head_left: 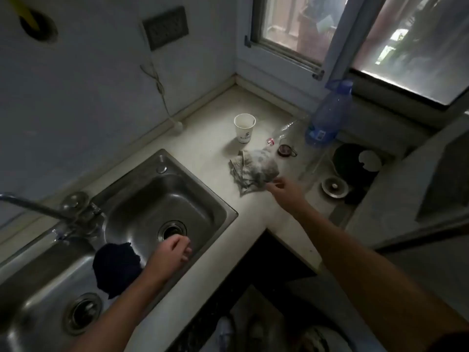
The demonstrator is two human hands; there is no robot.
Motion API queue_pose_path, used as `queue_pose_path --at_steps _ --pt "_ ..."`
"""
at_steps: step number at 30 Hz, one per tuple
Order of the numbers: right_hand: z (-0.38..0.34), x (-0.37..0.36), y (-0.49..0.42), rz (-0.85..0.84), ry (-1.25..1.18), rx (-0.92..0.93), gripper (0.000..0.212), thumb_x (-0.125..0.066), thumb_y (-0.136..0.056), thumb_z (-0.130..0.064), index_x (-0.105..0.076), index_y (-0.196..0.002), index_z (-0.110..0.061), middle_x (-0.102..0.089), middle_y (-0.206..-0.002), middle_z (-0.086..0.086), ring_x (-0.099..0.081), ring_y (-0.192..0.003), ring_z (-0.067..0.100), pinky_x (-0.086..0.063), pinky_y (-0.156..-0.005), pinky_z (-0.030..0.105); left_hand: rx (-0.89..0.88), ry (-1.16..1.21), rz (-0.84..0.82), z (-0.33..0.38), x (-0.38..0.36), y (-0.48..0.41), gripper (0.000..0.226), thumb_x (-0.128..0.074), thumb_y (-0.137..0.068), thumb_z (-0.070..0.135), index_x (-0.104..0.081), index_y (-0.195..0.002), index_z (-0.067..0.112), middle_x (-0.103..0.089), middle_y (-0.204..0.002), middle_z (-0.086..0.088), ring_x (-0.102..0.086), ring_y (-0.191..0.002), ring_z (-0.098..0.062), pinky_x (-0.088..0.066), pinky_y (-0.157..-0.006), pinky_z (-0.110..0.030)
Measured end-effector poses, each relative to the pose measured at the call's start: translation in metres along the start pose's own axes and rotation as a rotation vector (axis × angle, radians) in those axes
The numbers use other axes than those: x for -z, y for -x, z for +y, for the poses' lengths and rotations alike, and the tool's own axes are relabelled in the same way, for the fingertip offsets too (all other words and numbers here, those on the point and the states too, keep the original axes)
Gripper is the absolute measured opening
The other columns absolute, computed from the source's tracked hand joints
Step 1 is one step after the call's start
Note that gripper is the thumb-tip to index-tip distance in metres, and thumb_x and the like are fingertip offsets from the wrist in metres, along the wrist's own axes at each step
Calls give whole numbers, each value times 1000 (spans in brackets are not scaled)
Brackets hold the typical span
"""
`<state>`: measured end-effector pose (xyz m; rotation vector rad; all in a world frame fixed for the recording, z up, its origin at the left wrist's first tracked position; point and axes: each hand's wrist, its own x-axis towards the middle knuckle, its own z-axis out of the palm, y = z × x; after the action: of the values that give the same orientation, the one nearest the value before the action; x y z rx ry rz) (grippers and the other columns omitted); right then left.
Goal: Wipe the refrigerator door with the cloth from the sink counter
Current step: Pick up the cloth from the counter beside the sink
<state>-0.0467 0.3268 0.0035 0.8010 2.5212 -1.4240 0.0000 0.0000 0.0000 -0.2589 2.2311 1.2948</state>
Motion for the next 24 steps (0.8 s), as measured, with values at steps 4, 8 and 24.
queue_pose_path --at_steps 4,8,24 --pt "-4 -14 -57 106 7 -93 53 -71 -82 -55 -64 -113 -13 -68 -101 2 -66 -94 21 -55 -88 37 12 -46 7 -13 6 -20 23 -51 -103 21 -68 -93 8 -73 -91 -10 -66 -78 -22 -47 -67 -28" --pt "26 -31 -117 186 16 -108 83 -60 -54 -75 -70 -109 -13 -73 -98 2 -70 -90 20 -61 -84 38 25 -36 18 -26 12 -31 21 -51 -102 23 -69 -93 16 -74 -91 -4 -69 -82 -25 -49 -70 -32" --pt "4 -53 -123 206 108 -3 42 -81 -80 -27 -62 -114 -10 -69 -101 7 -66 -93 27 -48 -77 32 102 -63 23 -43 28 -35 24 -50 -102 28 -70 -90 23 -75 -91 -1 -70 -81 -22 -49 -69 -30"
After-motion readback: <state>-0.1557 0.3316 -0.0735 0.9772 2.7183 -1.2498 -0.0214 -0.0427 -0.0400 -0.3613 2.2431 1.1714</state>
